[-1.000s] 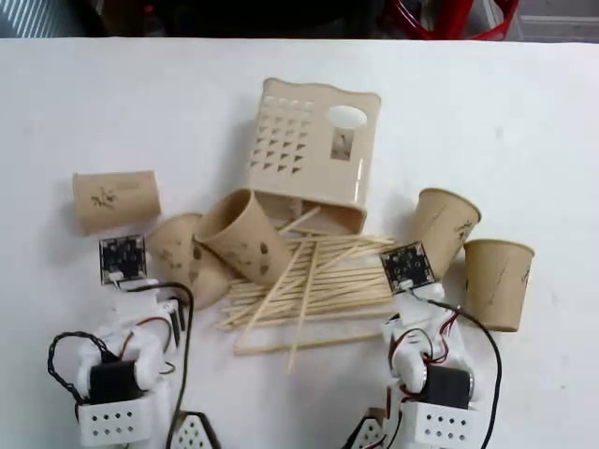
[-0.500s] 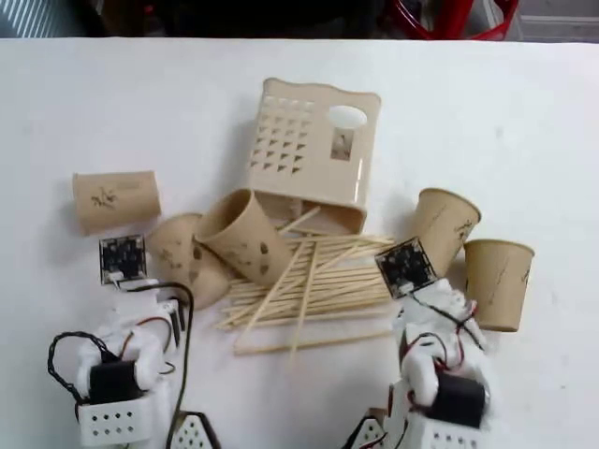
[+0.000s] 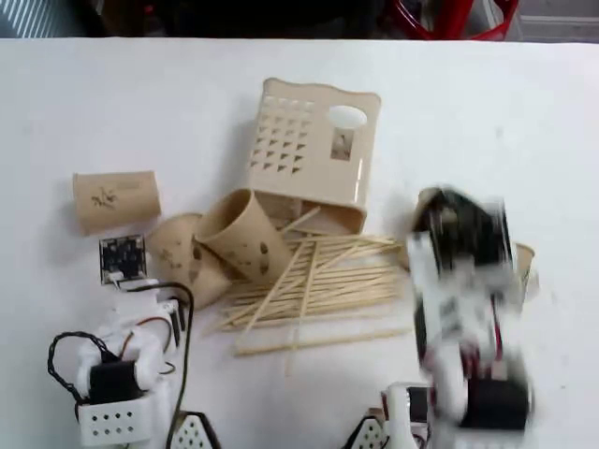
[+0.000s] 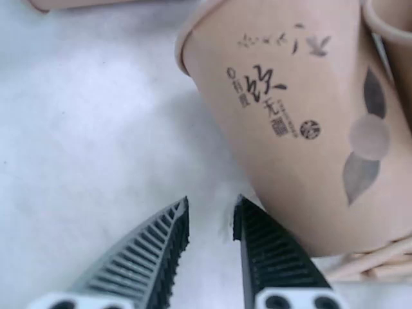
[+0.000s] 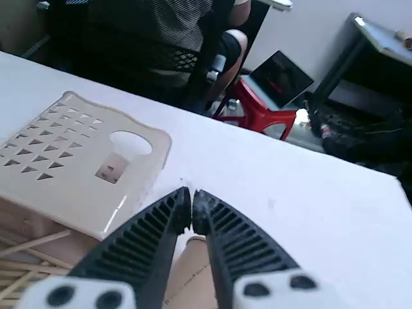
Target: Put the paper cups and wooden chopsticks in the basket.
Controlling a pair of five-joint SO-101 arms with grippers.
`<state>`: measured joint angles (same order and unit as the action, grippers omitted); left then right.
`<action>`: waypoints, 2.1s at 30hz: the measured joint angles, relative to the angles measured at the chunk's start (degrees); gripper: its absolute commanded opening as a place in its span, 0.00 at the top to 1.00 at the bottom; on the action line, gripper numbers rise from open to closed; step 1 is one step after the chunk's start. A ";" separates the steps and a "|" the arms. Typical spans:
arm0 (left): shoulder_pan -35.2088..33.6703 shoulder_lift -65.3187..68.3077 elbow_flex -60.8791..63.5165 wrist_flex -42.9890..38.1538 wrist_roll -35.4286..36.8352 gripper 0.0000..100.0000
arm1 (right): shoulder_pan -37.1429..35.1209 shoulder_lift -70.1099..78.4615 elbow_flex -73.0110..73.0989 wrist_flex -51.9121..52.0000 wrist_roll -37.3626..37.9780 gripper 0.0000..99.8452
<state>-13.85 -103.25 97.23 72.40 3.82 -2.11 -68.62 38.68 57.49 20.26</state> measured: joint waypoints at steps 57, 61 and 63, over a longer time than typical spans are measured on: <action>0.00 0.00 0.00 0.00 0.00 0.87 | -5.01 136.88 -130.81 15.82 -17.32 0.98; 0.00 0.00 0.00 0.00 0.00 0.87 | -4.75 133.98 -130.81 12.13 -21.80 0.98; 0.00 0.00 0.00 0.00 0.00 0.87 | -4.66 132.31 -130.81 9.85 -22.95 0.98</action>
<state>-13.85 -103.25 97.23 72.40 3.82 -6.77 63.69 -92.13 67.34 -2.68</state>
